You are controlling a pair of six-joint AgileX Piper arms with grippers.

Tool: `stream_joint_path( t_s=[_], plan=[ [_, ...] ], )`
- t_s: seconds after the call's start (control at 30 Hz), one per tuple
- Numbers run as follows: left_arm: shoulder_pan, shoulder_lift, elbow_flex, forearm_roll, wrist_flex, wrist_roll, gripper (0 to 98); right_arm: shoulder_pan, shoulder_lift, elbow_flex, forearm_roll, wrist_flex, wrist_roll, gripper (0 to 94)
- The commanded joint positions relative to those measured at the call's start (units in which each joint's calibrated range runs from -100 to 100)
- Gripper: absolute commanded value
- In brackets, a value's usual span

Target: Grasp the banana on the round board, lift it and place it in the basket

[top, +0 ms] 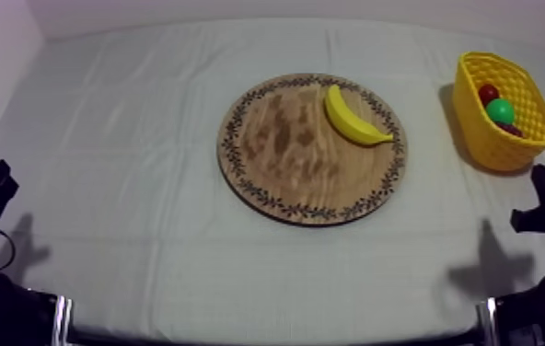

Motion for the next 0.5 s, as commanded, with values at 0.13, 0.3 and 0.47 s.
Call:
stream_joint_path(
  t_s=[0.13, 0.3, 0.47],
  plan=[
    [-0.02, 0.02, 0.03, -0.01, -0.01, 0.0, 0.1, -0.01, 0.04, 0.02, -0.01, 0.01, 0.0, 0.4],
    [-0.02, 0.02, 0.03, -0.01, -0.01, 0.0, 0.1, -0.01, 0.04, 0.02, -0.01, 0.01, 0.0, 0.4],
    [-0.02, 0.02, 0.03, -0.01, -0.01, 0.0, 0.1, -1.53, 0.04, 0.02, 0.01, 0.01, 0.18, 0.4]
  ],
)
